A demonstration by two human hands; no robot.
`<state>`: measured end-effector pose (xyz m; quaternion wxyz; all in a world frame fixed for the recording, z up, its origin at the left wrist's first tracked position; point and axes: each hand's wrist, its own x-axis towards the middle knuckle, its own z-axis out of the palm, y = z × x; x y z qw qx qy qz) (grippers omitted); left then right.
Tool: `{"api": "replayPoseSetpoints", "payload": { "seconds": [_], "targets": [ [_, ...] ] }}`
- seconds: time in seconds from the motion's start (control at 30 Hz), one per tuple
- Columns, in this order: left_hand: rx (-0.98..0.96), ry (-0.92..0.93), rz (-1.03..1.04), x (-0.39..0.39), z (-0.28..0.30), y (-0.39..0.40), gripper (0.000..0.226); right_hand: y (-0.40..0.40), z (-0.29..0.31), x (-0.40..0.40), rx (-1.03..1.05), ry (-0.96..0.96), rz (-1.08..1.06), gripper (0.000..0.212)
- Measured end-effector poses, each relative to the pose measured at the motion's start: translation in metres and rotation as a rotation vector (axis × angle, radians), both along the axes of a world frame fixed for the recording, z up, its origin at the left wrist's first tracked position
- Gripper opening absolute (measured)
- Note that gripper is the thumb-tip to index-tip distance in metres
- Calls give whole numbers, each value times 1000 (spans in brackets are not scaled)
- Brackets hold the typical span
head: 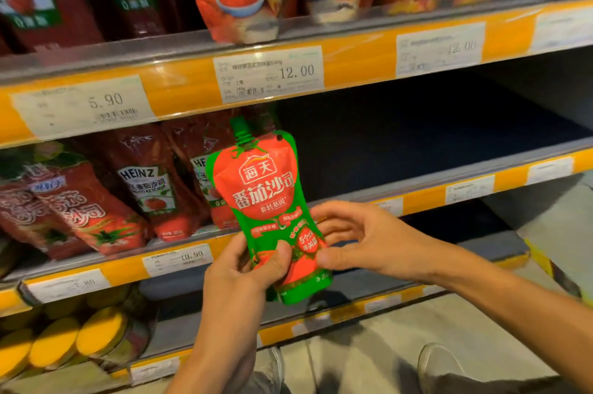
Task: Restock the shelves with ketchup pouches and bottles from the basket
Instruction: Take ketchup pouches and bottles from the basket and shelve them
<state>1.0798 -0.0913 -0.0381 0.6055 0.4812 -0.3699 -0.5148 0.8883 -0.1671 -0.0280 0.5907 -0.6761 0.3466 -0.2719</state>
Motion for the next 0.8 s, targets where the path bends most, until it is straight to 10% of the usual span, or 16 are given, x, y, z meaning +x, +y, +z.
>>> {"api": "replayPoseSetpoints", "payload": {
  "seconds": [0.27,0.57,0.8],
  "targets": [
    [52,-72,-174,-22,15,-32,38,-6,0,-18,-92,23,-246,31],
    [-288,-1607,-95,-2,-14,-76,62,-66,2,-33,-183,12,-632,20],
    [-317,-1801,-108,-1,-29,-80,59,-145,-12,-11,-307,104,-815,22]
  ]
}}
